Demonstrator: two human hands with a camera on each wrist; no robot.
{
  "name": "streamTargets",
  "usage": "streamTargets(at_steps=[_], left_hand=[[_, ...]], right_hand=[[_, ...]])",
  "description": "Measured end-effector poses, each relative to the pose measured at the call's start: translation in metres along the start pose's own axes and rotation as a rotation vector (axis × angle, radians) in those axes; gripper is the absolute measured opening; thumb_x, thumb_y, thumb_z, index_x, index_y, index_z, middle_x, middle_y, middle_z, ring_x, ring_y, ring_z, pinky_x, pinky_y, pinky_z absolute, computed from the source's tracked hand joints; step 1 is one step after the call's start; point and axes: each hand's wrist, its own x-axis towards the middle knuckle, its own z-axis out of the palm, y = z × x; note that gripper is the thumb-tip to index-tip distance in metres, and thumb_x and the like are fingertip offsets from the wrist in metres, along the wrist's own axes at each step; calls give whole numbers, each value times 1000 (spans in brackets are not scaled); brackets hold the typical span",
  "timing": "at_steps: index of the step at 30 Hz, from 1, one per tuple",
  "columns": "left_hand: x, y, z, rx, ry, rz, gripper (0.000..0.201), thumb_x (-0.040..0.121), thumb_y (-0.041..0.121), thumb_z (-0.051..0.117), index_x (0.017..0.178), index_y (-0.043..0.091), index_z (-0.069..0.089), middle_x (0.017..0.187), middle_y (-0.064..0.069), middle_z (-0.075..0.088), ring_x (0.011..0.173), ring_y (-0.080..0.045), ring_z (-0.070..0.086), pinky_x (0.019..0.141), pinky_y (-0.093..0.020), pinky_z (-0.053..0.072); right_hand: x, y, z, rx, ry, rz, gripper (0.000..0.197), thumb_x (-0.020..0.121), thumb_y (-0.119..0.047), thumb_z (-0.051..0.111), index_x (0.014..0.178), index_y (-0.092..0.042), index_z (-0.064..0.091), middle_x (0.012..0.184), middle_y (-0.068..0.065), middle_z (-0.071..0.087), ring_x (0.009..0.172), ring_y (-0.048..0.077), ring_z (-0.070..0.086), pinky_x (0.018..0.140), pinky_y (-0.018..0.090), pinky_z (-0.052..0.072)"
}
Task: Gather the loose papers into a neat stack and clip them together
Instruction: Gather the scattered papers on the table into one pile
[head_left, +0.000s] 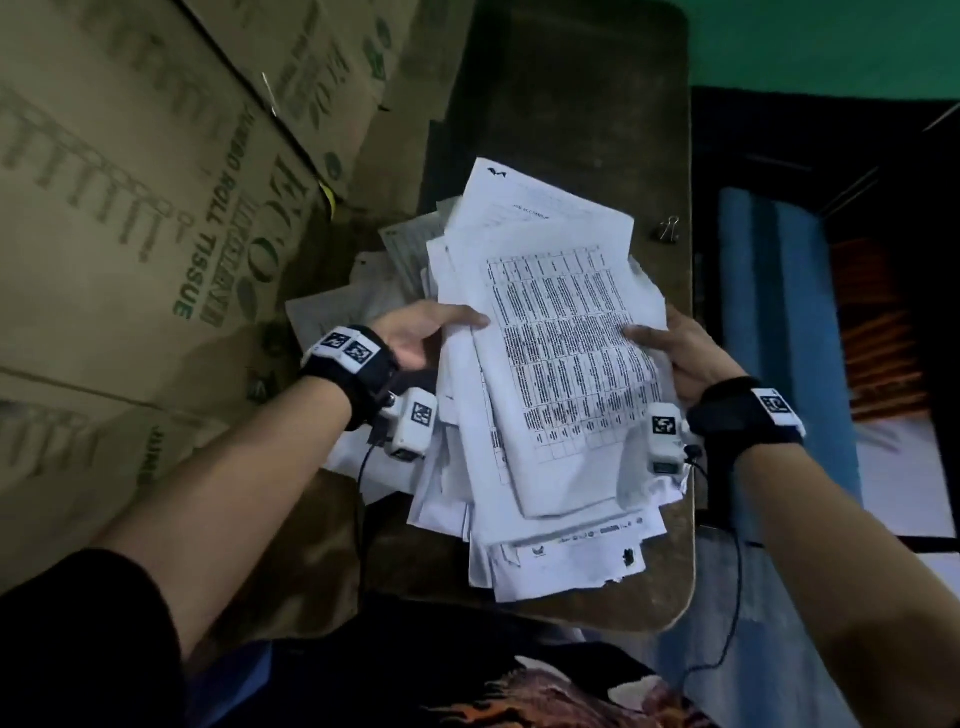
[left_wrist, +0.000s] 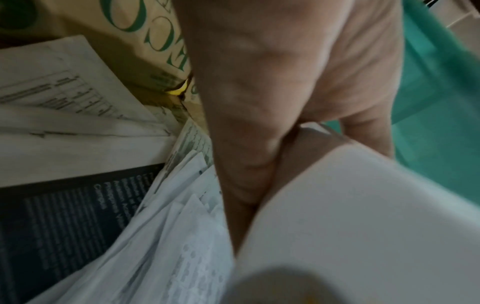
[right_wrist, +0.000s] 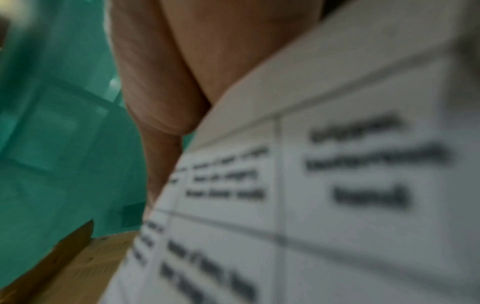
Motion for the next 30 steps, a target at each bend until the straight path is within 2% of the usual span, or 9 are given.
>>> streamTargets(at_steps=[5, 9, 12, 15, 19, 21, 23, 26, 30], left_hand=[[29, -33, -13, 40, 52, 25, 57, 74, 5, 77, 126, 6, 57, 126, -11, 62, 122, -29, 55, 104, -45, 42], [66, -94, -31, 275, 300, 51, 120, 43, 38, 95, 143, 5, 37, 145, -9, 45, 135, -25, 41, 113, -44, 34], [74, -110, -32, 379, 354, -27, 89, 67, 22, 85, 142, 5, 39, 146, -7, 43, 134, -23, 40, 113, -38, 32], [80, -108, -45, 310, 290, -107, 79, 59, 30, 87, 126, 3, 56, 127, -10, 60, 124, -26, 52, 108, -39, 39], [80, -101, -46, 171, 375, -8, 60, 60, 20, 88, 112, 13, 58, 113, -4, 65, 110, -21, 59, 104, -35, 42], [84, -107, -37, 223, 434, 3, 57, 67, 25, 86, 114, 13, 57, 119, -4, 64, 106, -16, 57, 102, -28, 40], [90, -113, -27, 380, 428, -39, 74, 61, 33, 89, 122, 7, 57, 125, -6, 63, 111, -18, 59, 101, -30, 44], [86, -100, -5, 629, 544, 42, 55, 66, 12, 85, 116, 4, 61, 115, -5, 66, 105, -19, 64, 89, -25, 49], [65, -66, 20, 554, 601, 258, 33, 81, 1, 68, 114, 2, 63, 111, -11, 68, 98, -20, 64, 70, -15, 43]], right_hand=[[13, 23, 2, -233, 107, 79, 38, 83, 2, 69, 119, 6, 59, 103, 13, 73, 98, 26, 70, 77, 31, 59], [40, 65, -6, -441, 193, 187, 36, 78, 3, 74, 110, -5, 60, 112, 16, 66, 104, 32, 63, 90, 55, 51], [52, 85, -17, -607, 258, 345, 65, 80, -28, 78, 133, -7, 46, 123, 14, 52, 107, 28, 52, 90, 49, 46], [63, 97, -31, -591, 250, 360, 106, 63, -53, 84, 145, -8, 35, 137, 12, 51, 112, 33, 56, 79, 41, 50], [59, 90, -26, -298, 168, 301, 61, 73, -19, 80, 124, 3, 56, 123, 16, 65, 111, 27, 63, 76, 23, 51], [55, 87, -15, -319, 143, 294, 30, 78, -14, 78, 103, -5, 64, 91, 5, 74, 91, 19, 70, 67, 18, 48], [61, 93, -10, -449, 168, 241, 28, 72, -15, 83, 89, -8, 62, 67, -5, 71, 67, 9, 70, 64, 23, 50], [67, 93, 2, -596, 209, 133, 40, 70, -12, 85, 98, -3, 58, 91, 6, 69, 88, 21, 66, 83, 34, 49], [56, 62, 12, -529, 276, -101, 34, 74, -7, 81, 103, -3, 64, 93, 7, 72, 85, 21, 69, 73, 29, 53]])
